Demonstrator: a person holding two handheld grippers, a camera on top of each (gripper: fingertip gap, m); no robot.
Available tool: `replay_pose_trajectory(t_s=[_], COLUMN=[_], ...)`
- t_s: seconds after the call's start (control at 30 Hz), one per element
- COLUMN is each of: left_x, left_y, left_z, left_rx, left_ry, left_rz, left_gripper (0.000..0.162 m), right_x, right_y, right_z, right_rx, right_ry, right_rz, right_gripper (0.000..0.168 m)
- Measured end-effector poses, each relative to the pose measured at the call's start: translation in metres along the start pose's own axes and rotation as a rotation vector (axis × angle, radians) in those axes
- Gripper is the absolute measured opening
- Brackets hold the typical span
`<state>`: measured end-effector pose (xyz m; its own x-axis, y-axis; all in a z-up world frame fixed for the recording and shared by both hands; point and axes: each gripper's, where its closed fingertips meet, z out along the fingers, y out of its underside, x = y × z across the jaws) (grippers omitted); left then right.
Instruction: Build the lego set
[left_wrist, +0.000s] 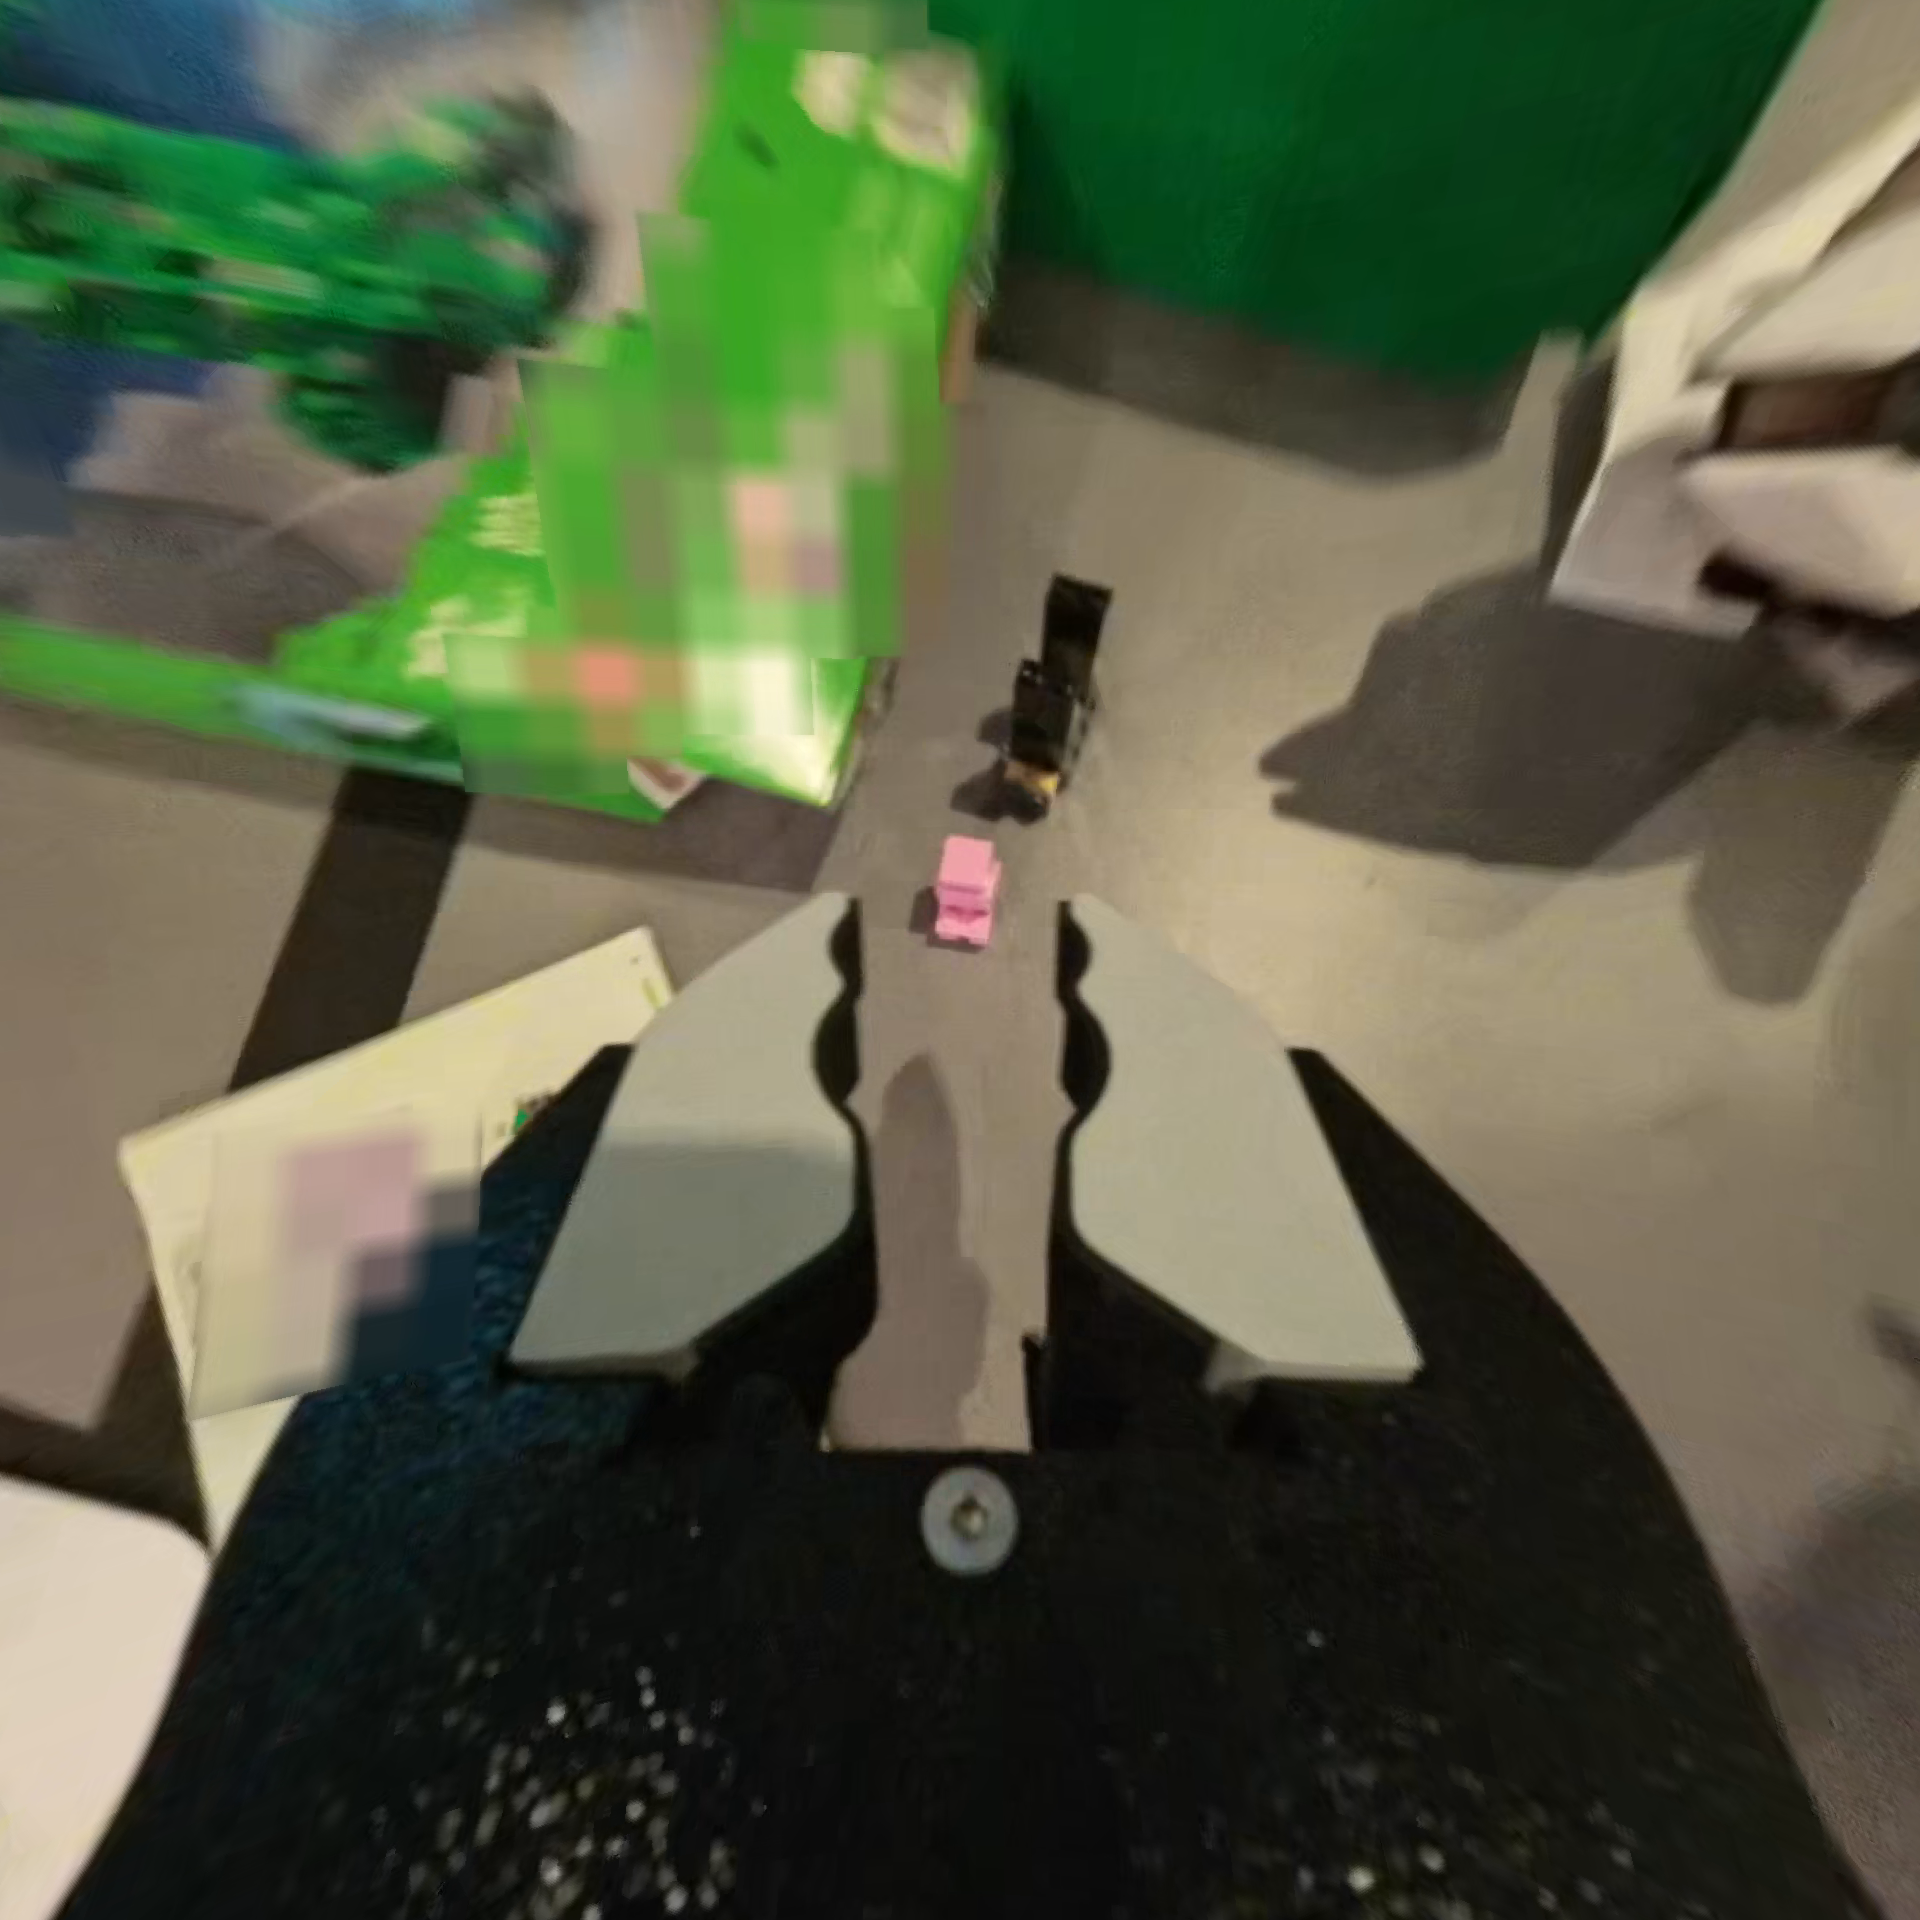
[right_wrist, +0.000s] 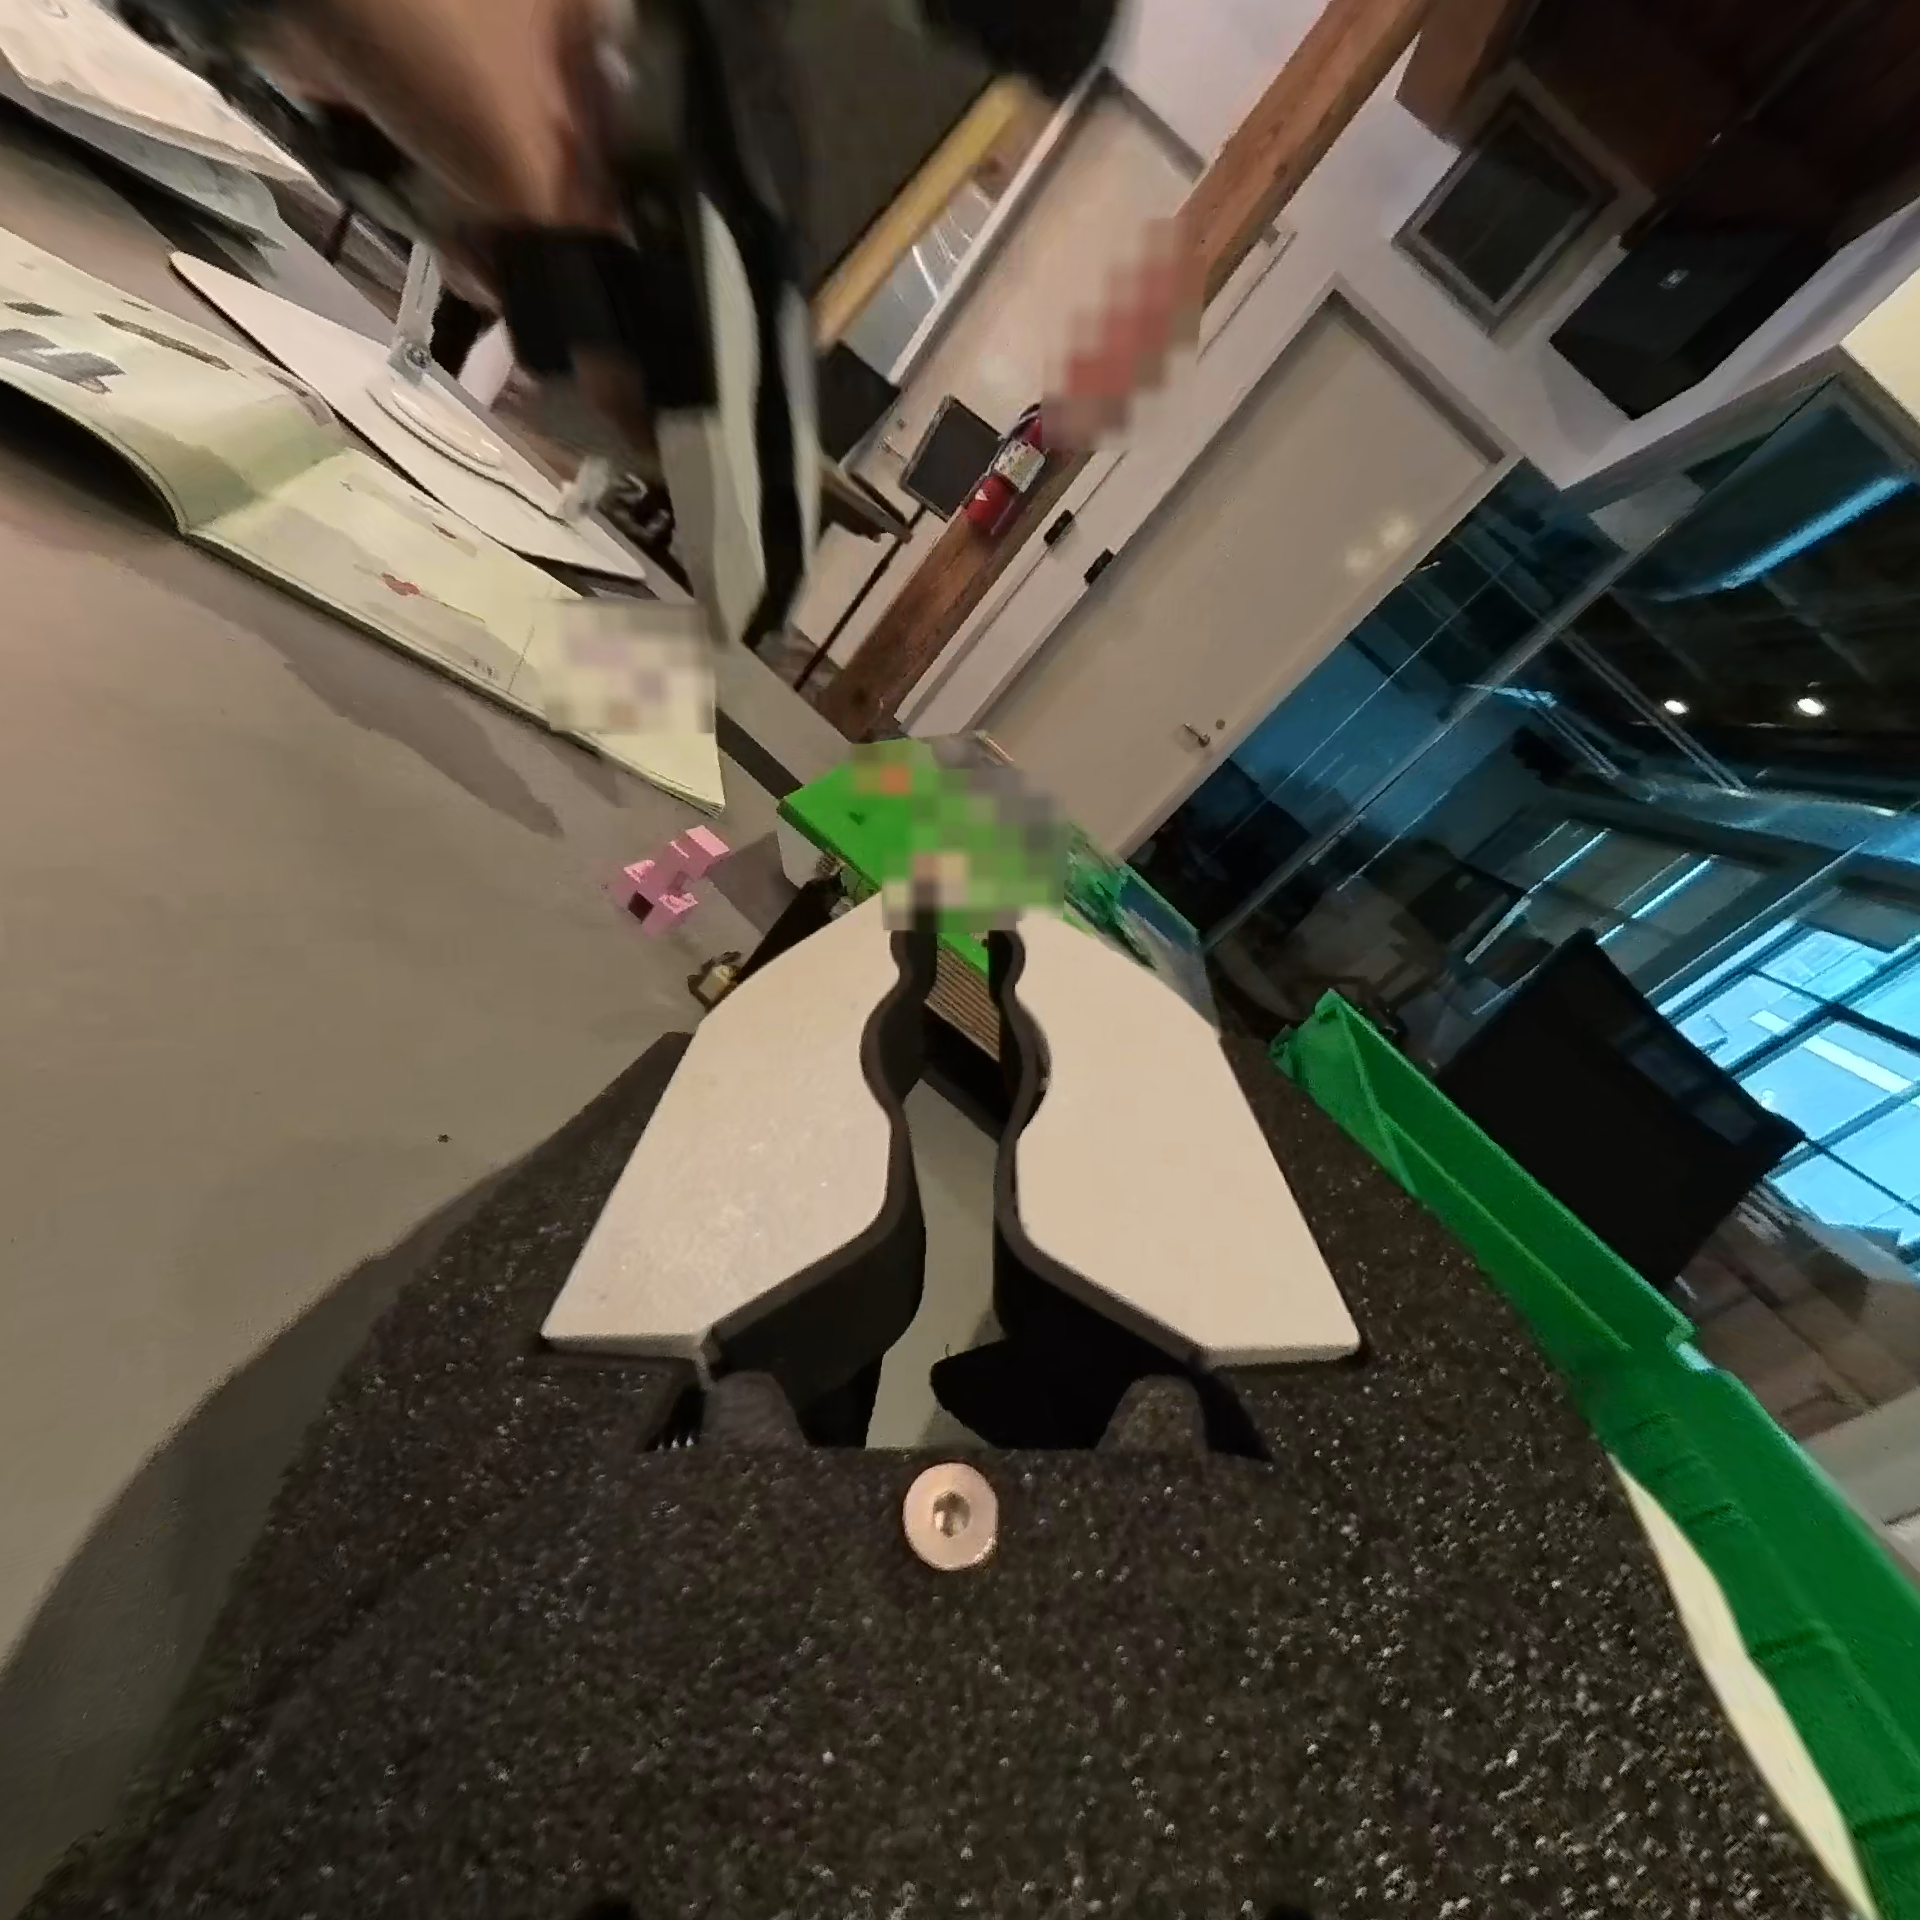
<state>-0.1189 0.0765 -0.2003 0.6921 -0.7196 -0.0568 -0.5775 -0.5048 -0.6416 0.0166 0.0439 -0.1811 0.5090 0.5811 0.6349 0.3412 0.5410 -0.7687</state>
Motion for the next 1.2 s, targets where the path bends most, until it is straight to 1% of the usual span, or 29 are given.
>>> replay_pose_trajectory(t_s=[0.07,0.1,0.13,0.17,0.3,0.37,0.47,0.57,0.63,0.7,0.83,1.0,1.1,1.2], left_x=[-0.004,-0.004,-0.003,-0.001,0.017,0.019,0.015,0.012,0.013,0.012,0.005,-0.003,-0.007,-0.012], left_y=[0.012,0.024,0.042,0.063,0.140,0.172,0.209,0.235,0.242,0.247,0.262,0.285,0.294,0.304], left_z=[-0.045,-0.067,-0.086,-0.102,-0.147,-0.167,-0.192,-0.200,-0.195,-0.190,-0.187,-0.202,-0.209,-0.216], left_rx=[0.258,0.368,0.448,0.497,0.587,0.597,0.612,0.567,0.538,0.515,0.514,0.493,0.480,0.469], left_ry=[-0.087,-0.137,-0.193,-0.252,-0.504,-0.662,-0.848,-0.956,-0.967,-0.953,-0.944,-1.019,-1.053,-1.084], left_rz=[-0.140,-0.194,-0.235,-0.264,-0.297,-0.290,-0.332,-0.337,-0.306,-0.314,-0.422,-0.503,-0.511,-0.538], left_gripper=[0.004,0.000,0.000,0.000,0.000,0.000,0.000,0.000,0.000,0.000,0.000,0.000,0.000,0.000], right_x=[-0.002,-0.004,-0.007,-0.011,-0.032,-0.054,-0.096,-0.134,-0.153,-0.168,-0.190,-0.216,-0.232,-0.243], right_y=[0.000,0.000,0.000,0.000,-0.005,-0.019,-0.047,-0.073,-0.089,-0.100,-0.114,-0.119,-0.127,-0.139], right_z=[0.001,0.002,0.003,0.005,0.013,0.018,0.027,0.039,0.050,0.065,0.108,0.161,0.180,0.184], right_rx=[0.007,0.011,0.014,0.014,-0.001,0.021,0.056,0.067,0.080,0.075,0.039,0.008,0.024,0.074], right_ry=[-0.014,-0.027,-0.039,-0.050,-0.111,-0.196,-0.328,-0.405,-0.448,-0.473,-0.472,-0.424,-0.431,-0.474], right_rz=[0.036,0.052,0.062,0.065,0.018,0.037,0.088,0.108,0.147,0.194,0.306,0.385,0.393,0.369], right_gripper=[0.008,0.008,0.007,0.006,0.000,0.000,0.000,0.000,0.000,0.000,0.000,0.000,0.000,0.000])
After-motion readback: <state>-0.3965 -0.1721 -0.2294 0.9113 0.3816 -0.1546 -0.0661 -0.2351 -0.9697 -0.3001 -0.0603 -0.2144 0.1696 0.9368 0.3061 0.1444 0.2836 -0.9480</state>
